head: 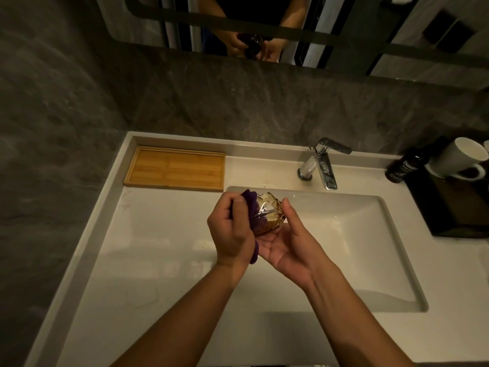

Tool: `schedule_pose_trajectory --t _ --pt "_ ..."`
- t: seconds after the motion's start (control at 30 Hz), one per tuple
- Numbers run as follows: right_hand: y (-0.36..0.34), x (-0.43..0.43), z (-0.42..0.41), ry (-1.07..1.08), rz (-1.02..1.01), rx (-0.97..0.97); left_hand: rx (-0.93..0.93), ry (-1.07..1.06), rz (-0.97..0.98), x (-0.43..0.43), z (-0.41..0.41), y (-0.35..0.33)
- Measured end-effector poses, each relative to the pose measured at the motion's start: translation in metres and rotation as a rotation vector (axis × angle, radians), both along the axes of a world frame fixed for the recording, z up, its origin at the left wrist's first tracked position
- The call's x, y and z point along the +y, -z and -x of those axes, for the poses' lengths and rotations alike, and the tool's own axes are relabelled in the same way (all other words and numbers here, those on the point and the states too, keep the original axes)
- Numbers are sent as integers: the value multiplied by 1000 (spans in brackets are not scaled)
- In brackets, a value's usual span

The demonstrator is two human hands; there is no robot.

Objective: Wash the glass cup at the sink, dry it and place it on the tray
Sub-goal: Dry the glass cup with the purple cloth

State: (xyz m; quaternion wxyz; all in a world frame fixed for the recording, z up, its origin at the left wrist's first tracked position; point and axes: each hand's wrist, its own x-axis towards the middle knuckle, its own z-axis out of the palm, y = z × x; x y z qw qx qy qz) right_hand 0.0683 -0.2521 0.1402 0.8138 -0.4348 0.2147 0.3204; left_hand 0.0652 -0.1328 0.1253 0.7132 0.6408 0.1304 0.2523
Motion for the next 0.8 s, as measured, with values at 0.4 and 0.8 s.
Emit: schedule_pose_trajectory --t 0.4,0.8 --pt "-4 -8 -5 25 58 24 2 116 -88 6 -9 -5" --pt "-10 -13 -12 -42 189 -93 14 219 -333 13 -16 -10"
